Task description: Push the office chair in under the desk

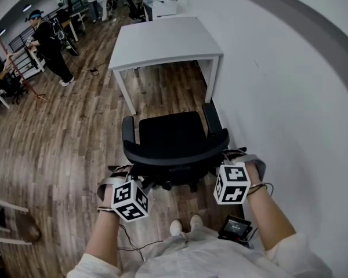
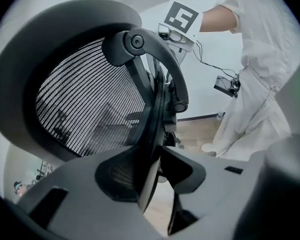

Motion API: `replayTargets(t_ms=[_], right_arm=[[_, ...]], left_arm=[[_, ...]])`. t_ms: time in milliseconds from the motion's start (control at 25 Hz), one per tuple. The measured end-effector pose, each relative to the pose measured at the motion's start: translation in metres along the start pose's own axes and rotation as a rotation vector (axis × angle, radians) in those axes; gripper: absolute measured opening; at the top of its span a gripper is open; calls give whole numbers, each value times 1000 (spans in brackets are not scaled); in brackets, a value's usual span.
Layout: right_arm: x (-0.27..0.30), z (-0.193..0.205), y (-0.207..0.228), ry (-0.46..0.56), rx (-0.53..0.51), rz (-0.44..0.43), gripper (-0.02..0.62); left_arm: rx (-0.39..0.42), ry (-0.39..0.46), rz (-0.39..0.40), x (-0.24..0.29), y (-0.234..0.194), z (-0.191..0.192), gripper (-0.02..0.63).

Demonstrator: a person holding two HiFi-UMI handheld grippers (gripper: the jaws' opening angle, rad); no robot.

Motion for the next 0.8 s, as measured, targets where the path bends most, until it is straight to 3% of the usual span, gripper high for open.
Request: replayTargets(t_ms=[800], right_arm=[[36,2,48,-62,27,6,134]], left_arm=[[-5,-12,31,21,-61,-3,127]])
Point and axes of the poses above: the fingertips, and each gripper's own axes: x forward along the fingers, y to its right, z out of its underside, the point moved 7 cm from there along -x, backward along the fingers, and after that the axes turned 10 degrees about z, right-handed, at the moved point
